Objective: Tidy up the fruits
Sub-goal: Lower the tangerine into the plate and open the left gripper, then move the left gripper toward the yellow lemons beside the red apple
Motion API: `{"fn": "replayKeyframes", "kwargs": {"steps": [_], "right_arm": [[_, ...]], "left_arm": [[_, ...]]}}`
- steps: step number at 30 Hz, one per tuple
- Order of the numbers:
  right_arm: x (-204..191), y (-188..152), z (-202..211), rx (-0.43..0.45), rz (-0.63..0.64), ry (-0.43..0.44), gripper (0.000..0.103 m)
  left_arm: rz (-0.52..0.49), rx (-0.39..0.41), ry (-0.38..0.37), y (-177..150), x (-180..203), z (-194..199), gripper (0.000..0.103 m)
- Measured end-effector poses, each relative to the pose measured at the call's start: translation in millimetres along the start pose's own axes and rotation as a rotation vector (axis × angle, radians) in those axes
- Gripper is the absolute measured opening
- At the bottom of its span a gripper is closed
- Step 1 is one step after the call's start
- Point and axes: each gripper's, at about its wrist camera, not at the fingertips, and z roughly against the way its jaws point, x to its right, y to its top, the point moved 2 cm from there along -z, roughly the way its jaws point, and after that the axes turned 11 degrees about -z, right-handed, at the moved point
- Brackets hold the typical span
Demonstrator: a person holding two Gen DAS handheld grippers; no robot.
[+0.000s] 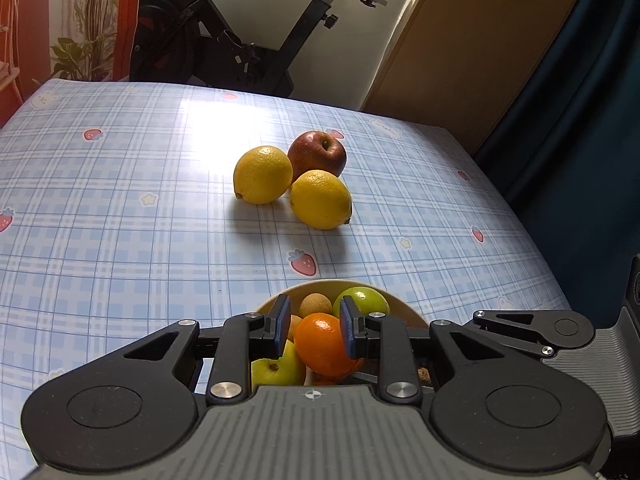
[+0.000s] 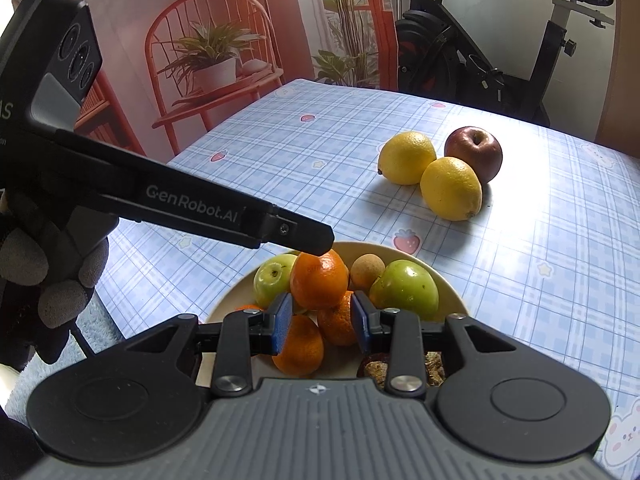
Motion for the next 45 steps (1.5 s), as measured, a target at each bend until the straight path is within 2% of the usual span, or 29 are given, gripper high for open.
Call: {"fn": "replayKeyframes", "kwargs": {"steps": [11,14,23,28,33,45], "right_arm": [[26,6,27,0.187,-0.084,-0.039,0.036],[34,6,32,0.218,-0.108,-0.055,0.036],[55,-7,41,0.318,-0.166,-0.099,0.036],[64,-20,39,0.354,-0.211,-0.109,0.037],[66,-28,36,0.358,-0.21,-0.102,0.037],[90,-18,36,0.387,-0.256,-0.112,0.037]], "left_arm": [[-0.029,0.117,0.126,3,9,18,0.028],[-0.006,0.134,0.142,0,6,19,0.028],[0.014,0.202,0.269,-16,2,31,0.028],[0.064,0.201,0.272,-25,-3,33,0.028],[0.042,0.216,0.307,-32,2,35,0.028],[0.062,0.214,0.326,-26,-5,33,0.028]]}}
